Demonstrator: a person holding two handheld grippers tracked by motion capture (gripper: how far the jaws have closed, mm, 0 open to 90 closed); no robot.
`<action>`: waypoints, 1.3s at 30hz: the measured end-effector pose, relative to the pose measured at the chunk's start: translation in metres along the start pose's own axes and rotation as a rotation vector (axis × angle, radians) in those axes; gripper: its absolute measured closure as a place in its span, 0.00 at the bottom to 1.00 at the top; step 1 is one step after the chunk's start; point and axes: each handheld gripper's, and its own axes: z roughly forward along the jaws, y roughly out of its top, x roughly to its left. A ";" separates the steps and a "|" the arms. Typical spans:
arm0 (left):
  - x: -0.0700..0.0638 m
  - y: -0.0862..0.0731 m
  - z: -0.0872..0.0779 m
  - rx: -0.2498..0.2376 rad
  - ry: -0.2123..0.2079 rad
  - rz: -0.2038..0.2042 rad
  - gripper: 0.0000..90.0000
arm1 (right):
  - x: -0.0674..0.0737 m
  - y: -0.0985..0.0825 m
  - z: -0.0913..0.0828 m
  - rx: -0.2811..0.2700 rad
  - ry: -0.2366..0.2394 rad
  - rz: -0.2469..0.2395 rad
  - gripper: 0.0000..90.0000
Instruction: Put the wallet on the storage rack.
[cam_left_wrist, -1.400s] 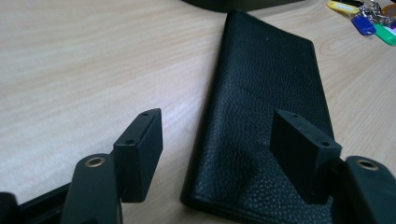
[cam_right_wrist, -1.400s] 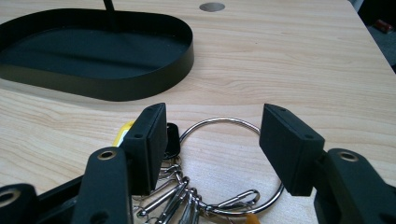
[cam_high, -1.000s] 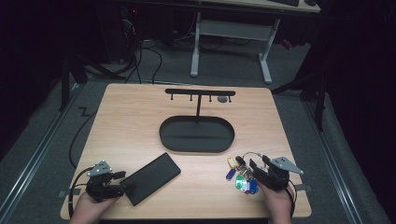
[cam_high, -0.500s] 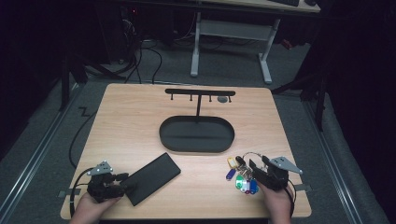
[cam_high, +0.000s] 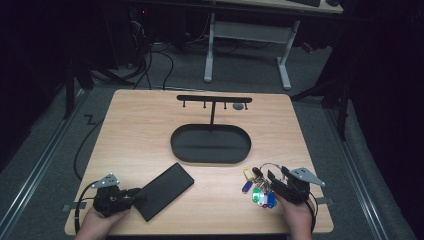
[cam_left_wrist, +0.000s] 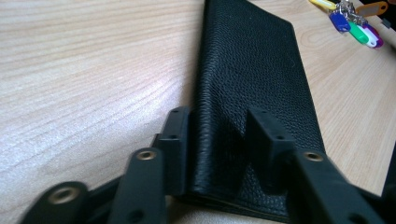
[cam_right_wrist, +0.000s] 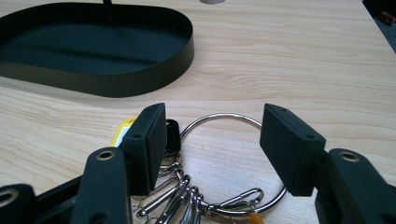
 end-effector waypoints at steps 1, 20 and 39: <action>0.000 0.000 0.000 -0.001 0.002 0.002 0.71 | 0.000 0.000 0.000 -0.002 0.000 -0.003 0.46; -0.010 0.003 -0.004 -0.030 0.027 0.058 0.87 | -0.004 0.002 -0.004 -0.013 0.009 0.027 0.48; -0.016 0.010 -0.017 -0.092 0.044 0.090 0.89 | -0.007 0.001 -0.005 -0.016 0.010 0.049 0.48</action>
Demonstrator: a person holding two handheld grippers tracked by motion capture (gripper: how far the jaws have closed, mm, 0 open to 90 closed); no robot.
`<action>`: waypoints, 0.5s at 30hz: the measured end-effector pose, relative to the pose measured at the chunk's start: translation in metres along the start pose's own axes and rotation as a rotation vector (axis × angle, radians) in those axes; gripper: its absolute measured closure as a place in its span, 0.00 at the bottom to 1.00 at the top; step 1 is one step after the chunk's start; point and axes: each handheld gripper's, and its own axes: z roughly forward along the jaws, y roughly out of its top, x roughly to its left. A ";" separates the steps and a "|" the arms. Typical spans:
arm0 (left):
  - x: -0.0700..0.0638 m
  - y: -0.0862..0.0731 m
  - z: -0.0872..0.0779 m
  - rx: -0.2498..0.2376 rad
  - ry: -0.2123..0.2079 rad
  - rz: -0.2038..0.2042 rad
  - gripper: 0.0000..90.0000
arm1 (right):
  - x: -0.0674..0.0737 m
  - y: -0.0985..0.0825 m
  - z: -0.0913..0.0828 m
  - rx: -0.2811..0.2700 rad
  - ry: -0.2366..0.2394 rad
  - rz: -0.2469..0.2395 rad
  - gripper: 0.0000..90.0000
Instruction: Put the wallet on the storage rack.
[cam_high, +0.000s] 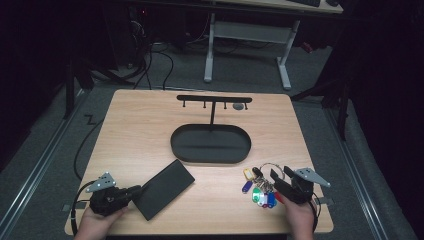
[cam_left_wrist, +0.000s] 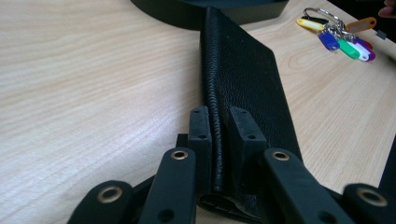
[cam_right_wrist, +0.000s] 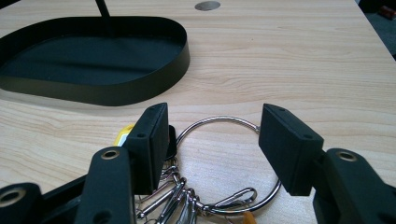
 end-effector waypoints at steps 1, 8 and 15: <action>-0.001 0.001 -0.001 -0.005 0.005 0.008 0.89 | 0.000 0.000 0.000 0.002 -0.001 0.004 0.48; -0.008 0.007 -0.014 -0.070 0.079 0.062 0.90 | 0.000 0.000 0.000 -0.005 -0.001 -0.005 0.48; -0.009 0.010 -0.019 -0.106 0.098 0.064 0.91 | 0.000 0.000 0.000 -0.007 -0.001 -0.004 0.48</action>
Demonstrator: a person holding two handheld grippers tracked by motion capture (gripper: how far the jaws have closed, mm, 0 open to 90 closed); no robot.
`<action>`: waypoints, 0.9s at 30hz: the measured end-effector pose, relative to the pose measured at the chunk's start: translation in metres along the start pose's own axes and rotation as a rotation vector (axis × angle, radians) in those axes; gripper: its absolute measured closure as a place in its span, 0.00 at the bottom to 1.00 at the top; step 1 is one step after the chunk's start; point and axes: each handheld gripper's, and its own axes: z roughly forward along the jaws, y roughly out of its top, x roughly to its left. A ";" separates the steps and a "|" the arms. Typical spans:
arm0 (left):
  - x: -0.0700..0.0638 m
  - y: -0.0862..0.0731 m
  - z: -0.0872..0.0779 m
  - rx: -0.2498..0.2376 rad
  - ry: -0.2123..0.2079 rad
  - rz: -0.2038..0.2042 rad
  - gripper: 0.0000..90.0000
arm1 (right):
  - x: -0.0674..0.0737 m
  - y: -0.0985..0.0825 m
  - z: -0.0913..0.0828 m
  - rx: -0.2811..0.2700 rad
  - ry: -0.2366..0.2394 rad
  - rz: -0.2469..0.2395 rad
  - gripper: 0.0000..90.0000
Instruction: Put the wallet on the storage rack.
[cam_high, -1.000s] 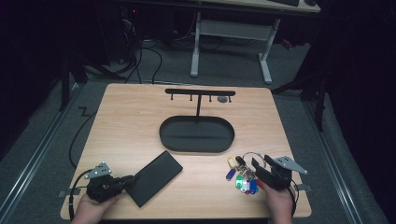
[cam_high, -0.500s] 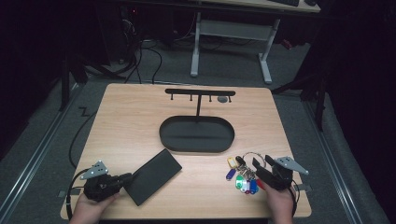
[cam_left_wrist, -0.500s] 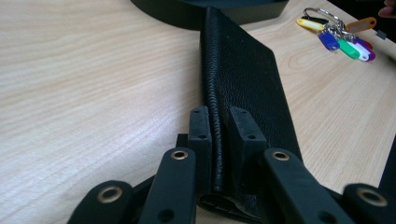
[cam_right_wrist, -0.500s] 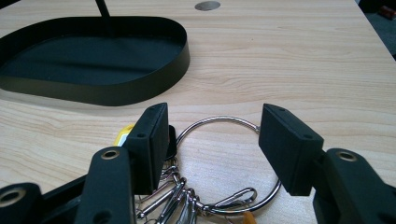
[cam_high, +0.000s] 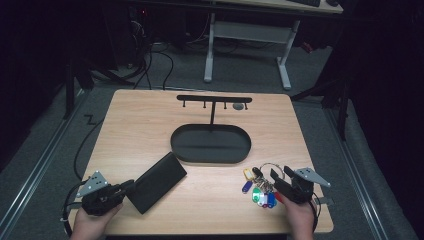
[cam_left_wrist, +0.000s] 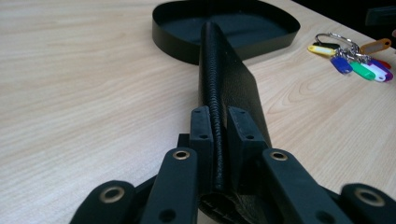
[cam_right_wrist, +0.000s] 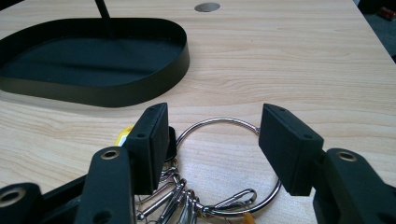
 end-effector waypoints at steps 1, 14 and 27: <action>0.000 0.001 -0.001 -0.006 0.003 0.004 0.91 | 0.000 0.000 0.000 0.001 0.000 0.001 0.48; 0.002 0.002 -0.003 -0.026 0.033 0.015 0.91 | 0.000 0.000 0.001 0.003 0.005 0.000 0.48; 0.011 0.017 0.006 -0.070 0.070 0.032 0.91 | 0.002 -0.001 0.003 0.019 0.009 -0.002 0.48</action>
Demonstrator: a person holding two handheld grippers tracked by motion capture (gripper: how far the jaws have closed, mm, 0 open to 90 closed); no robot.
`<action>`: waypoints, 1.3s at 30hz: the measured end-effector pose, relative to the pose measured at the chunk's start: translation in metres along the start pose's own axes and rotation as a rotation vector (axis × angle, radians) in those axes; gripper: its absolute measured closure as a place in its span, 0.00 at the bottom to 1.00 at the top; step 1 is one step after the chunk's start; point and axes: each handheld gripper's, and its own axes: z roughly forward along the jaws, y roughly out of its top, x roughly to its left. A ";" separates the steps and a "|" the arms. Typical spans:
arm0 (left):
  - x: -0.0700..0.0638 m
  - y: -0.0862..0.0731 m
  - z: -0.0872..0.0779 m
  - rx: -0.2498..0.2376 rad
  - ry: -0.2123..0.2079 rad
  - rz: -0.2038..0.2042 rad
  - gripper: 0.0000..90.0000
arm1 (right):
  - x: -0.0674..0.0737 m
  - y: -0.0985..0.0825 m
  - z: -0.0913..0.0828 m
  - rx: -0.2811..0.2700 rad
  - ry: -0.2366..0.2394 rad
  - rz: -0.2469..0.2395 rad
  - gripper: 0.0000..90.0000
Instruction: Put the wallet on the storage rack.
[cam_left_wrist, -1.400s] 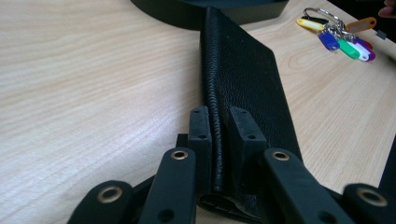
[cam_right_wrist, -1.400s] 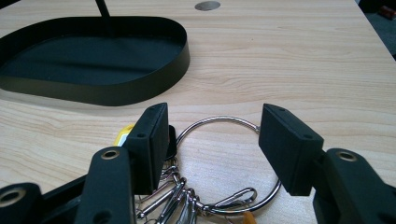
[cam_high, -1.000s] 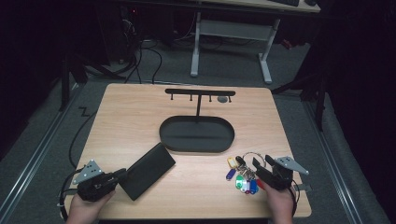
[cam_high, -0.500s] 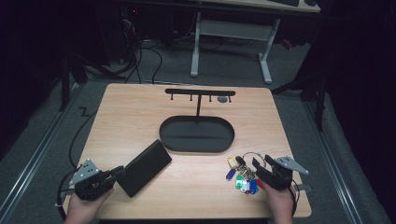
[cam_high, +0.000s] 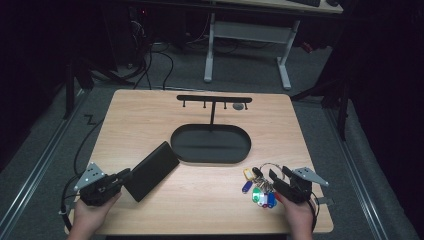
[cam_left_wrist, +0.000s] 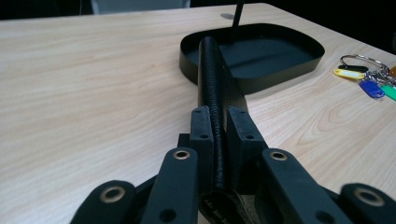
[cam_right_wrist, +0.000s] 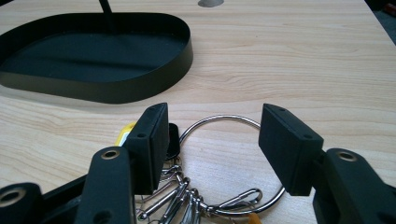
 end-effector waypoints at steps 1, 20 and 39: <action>-0.002 0.001 0.000 -0.004 -0.005 0.009 0.91 | 0.001 0.000 0.000 -0.001 -0.001 -0.001 0.48; -0.052 -0.003 0.000 -0.005 -0.081 0.187 0.89 | 0.001 -0.002 0.002 0.010 0.005 0.001 0.48; -0.061 -0.006 -0.002 -0.026 -0.110 0.198 0.85 | 0.001 -0.002 0.001 0.006 0.007 0.004 0.48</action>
